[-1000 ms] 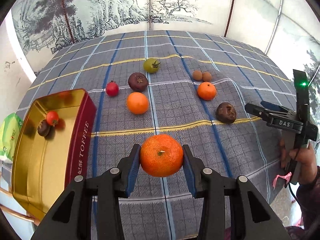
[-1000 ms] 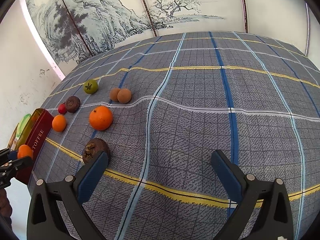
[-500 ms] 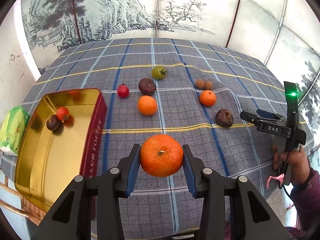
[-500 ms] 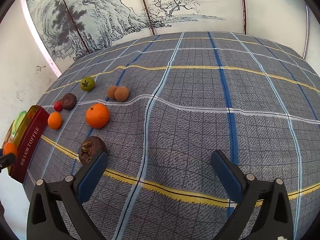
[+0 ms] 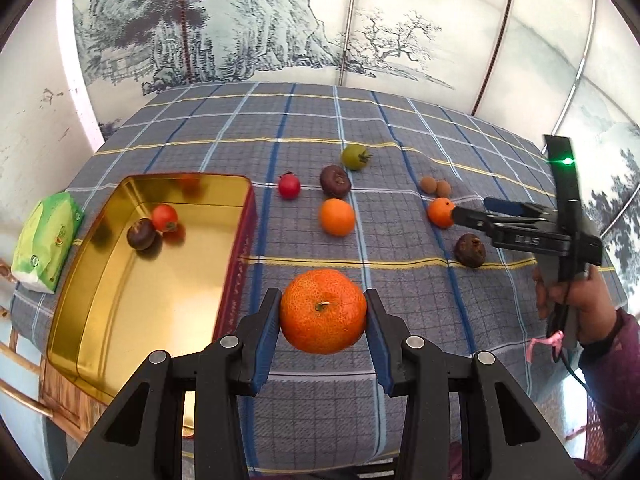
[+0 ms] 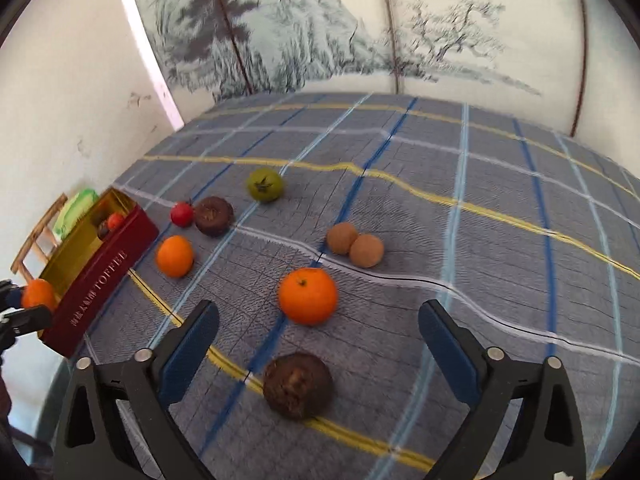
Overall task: Organize fruits
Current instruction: 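Lift the orange with the left gripper while the right gripper grasps another mangosteen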
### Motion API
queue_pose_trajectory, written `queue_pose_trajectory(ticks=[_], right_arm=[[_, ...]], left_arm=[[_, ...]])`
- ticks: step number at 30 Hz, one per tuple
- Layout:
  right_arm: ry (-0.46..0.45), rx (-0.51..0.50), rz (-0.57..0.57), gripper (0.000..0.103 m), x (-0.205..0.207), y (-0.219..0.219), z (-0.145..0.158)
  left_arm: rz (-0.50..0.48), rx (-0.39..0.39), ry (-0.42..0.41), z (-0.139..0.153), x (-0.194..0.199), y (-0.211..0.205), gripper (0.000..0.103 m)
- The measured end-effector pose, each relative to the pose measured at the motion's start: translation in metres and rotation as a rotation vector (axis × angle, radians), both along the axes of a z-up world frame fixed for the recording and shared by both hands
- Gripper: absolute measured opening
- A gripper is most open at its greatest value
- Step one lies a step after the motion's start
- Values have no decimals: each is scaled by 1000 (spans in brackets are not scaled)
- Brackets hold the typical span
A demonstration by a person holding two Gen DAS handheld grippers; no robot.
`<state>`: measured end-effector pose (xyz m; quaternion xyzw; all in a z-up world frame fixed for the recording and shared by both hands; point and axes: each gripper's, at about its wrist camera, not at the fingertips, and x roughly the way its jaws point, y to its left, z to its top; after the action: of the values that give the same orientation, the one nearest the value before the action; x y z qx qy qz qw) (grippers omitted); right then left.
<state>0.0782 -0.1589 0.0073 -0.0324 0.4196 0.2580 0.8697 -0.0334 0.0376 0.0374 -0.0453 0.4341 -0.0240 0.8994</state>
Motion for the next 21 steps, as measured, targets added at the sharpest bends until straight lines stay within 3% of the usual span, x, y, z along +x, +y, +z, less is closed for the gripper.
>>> queue_pose_trajectory(ticks=[6,11,14,18,21], right_arm=[[39,-21,22,87,15,14,-14],[68,-50,33,75,27,24,-22],[72,-48,26,75,28,26,-22],[57,13,2,75,10,12,-12],[45,-22,9,75,-13,4,-15]], left_arm=[[21,-12,0,2,-2,12,42],[34,-16,3,1,-3,19,42],[40,-20,8,0,-3,22,42],[46,-25,10,-2,-4,26,42],[49,-31,9,-1,-3,28,42]])
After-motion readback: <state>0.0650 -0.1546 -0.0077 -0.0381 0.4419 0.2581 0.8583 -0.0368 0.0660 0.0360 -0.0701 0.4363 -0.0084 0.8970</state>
